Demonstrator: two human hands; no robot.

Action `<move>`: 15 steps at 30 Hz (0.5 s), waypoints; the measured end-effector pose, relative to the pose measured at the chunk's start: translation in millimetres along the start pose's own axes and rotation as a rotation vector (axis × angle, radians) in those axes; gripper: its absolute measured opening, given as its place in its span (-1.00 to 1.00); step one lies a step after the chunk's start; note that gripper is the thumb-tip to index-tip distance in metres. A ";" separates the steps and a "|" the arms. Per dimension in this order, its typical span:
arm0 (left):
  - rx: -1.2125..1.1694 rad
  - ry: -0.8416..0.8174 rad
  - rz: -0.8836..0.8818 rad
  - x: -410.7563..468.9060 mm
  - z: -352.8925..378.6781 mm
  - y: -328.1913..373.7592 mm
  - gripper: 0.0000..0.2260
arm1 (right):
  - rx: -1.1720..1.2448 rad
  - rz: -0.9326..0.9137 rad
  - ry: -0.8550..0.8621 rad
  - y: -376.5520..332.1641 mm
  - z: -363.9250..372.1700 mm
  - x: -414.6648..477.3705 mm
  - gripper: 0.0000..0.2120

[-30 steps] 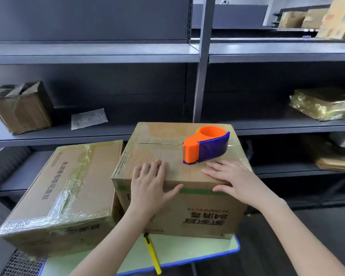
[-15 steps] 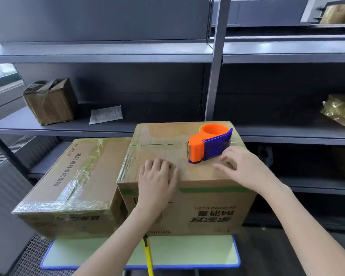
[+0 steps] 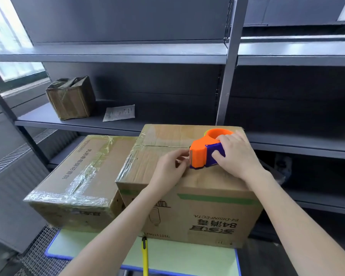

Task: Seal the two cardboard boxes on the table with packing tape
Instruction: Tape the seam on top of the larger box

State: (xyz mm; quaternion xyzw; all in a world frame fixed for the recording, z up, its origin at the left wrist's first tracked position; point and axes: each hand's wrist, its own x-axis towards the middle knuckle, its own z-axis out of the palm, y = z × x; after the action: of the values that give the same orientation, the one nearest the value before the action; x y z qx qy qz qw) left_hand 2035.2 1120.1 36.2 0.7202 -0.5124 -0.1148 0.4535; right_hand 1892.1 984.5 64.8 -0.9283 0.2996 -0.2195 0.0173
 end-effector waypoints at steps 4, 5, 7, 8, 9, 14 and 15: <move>-0.074 0.031 -0.061 10.7 -4.2 -2.6 -0.80 | -0.011 -0.045 -0.020 4.1 0.7 2.4 -0.83; -0.079 0.022 -0.070 13.7 -5.4 -3.1 -0.82 | 0.005 -0.052 0.000 4.2 1.2 3.1 -0.83; -0.104 0.006 -0.089 19.0 -6.4 -3.2 -0.88 | 0.050 -0.048 0.056 3.3 2.1 5.0 -0.74; -0.125 0.005 -0.101 21.2 -6.6 -2.7 -0.89 | 0.056 -0.045 0.072 3.2 3.4 6.1 -0.63; -0.144 0.007 -0.109 23.2 -6.6 -2.9 -0.89 | 0.051 -0.045 0.076 2.6 4.6 6.7 -0.52; -0.213 0.054 -0.038 33.3 -13.3 -1.9 -0.84 | 0.209 0.005 0.096 -8.7 -3.8 16.7 -0.19; -0.224 0.078 -0.014 36.9 -20.0 -1.8 -0.81 | 0.237 -0.009 0.079 -12.4 -8.4 21.9 -0.13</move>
State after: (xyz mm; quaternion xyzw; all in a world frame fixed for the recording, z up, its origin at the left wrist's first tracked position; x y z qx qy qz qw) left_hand 2065.5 1099.8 57.1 0.6723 -0.4733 -0.1465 0.5499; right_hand 1911.2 983.1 83.2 -0.9117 0.2678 -0.2898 0.1141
